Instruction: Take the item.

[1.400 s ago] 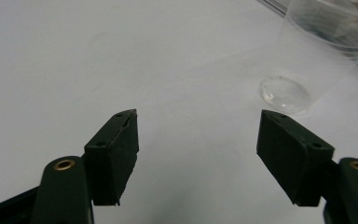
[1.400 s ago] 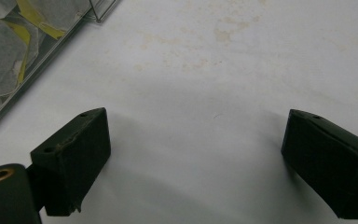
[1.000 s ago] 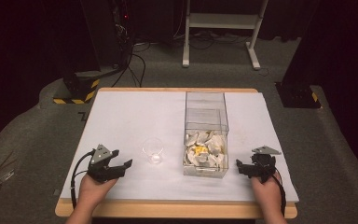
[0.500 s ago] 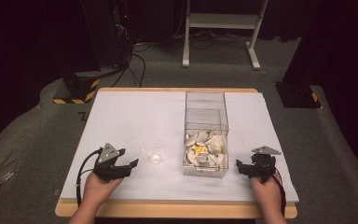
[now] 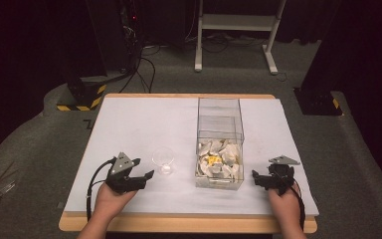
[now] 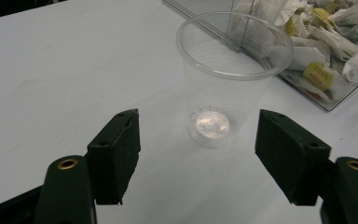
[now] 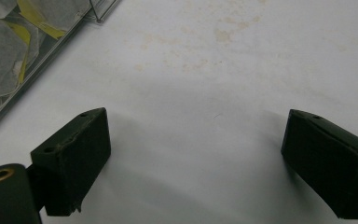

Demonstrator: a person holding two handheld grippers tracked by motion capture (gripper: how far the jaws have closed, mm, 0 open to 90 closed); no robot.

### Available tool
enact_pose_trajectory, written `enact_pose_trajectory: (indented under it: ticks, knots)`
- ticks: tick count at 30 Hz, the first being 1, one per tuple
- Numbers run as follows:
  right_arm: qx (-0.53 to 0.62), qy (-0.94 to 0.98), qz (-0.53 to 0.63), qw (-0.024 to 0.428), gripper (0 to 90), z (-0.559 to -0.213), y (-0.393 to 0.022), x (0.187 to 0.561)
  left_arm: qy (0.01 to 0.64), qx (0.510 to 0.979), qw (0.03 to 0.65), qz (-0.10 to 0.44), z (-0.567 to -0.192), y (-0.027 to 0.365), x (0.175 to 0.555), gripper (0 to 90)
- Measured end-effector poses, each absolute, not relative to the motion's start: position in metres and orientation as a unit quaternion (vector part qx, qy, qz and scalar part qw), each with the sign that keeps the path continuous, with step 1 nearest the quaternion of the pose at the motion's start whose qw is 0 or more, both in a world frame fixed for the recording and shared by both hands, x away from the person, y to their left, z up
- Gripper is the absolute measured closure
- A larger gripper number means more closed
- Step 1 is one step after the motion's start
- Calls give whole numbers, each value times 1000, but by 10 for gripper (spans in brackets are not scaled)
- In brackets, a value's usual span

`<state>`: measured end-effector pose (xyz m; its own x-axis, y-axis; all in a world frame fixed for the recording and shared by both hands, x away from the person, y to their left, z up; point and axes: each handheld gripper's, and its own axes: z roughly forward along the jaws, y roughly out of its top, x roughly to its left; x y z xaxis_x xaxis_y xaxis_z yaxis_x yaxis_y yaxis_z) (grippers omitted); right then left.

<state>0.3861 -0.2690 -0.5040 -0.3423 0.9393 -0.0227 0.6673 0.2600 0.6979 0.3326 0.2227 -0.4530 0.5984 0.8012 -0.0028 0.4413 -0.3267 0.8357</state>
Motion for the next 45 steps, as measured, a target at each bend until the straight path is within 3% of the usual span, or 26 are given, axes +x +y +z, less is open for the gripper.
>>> enact_pose_trajectory:
  ticks: [45]
  knots:
    - [527, 761, 303, 228, 83, -504, -268, 386, 362, 781, 470, 195, -420, 200, 335, 315]
